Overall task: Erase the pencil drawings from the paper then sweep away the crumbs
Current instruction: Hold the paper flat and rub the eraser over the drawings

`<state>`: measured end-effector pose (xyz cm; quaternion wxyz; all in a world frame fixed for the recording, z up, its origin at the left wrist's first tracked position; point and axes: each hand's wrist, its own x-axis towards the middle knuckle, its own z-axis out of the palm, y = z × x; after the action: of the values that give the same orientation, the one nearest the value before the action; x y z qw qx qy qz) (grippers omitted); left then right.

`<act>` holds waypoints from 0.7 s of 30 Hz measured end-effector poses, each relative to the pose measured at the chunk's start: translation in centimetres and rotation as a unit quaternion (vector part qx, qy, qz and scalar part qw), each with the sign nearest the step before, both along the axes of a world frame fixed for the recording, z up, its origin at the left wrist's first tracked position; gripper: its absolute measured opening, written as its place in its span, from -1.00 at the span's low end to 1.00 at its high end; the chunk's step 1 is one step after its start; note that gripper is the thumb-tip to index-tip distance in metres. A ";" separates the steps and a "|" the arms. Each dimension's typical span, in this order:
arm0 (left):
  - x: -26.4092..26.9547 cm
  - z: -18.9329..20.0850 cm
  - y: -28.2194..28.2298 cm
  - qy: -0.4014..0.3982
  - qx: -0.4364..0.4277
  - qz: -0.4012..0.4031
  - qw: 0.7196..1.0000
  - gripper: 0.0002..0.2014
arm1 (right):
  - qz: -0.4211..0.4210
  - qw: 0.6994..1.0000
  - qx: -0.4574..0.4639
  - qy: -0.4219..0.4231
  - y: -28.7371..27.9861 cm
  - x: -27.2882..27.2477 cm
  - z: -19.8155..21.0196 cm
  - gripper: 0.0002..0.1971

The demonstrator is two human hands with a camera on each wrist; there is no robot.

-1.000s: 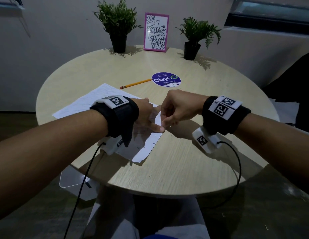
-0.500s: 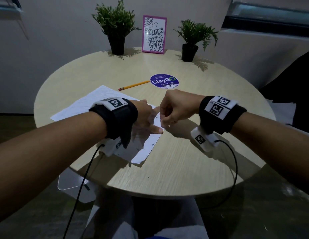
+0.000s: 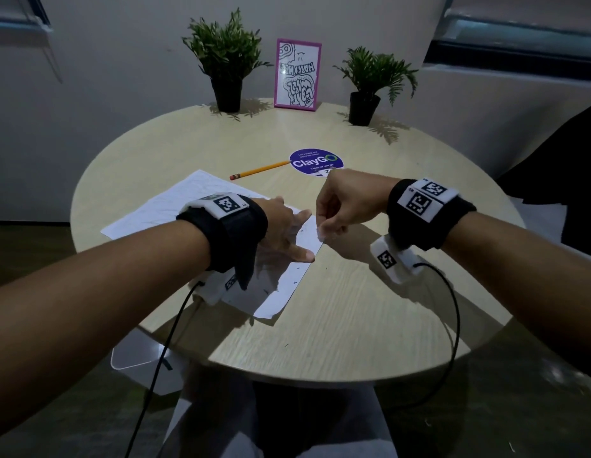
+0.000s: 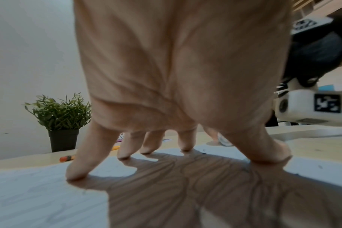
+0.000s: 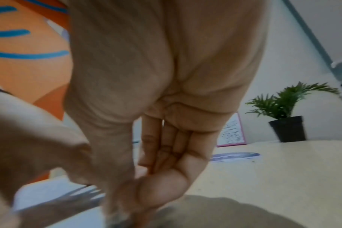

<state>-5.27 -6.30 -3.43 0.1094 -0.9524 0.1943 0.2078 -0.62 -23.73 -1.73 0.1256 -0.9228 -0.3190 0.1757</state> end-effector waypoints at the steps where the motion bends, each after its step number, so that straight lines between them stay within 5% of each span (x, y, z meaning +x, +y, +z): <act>1: 0.0 0.0 0.0 0.001 0.002 -0.001 1.000 -0.05 | -0.008 1.000 -0.009 -0.005 -0.3 0.4 -0.4 -0.90; 6: 0.2 -0.1 0.0 -0.002 0.001 -0.006 1.000 -0.06 | -0.060 0.991 -0.037 -0.113 -1.7 2.2 -0.2 -0.94; 13: 0.8 -0.7 0.4 -0.002 -0.015 0.004 1.000 -0.05 | 0.045 0.998 0.025 -0.033 1.8 -1.7 -1.2 -0.93; 21: 1.6 -1.5 0.1 -0.008 0.004 0.024 1.000 0.10 | -0.034 0.995 -0.038 -0.088 0.4 1.7 -0.4 -0.91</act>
<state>-3.69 -6.17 -4.98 0.1095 -0.9582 0.1694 0.2031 1.06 -23.34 -2.14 0.0676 -0.9491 -0.2905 0.1015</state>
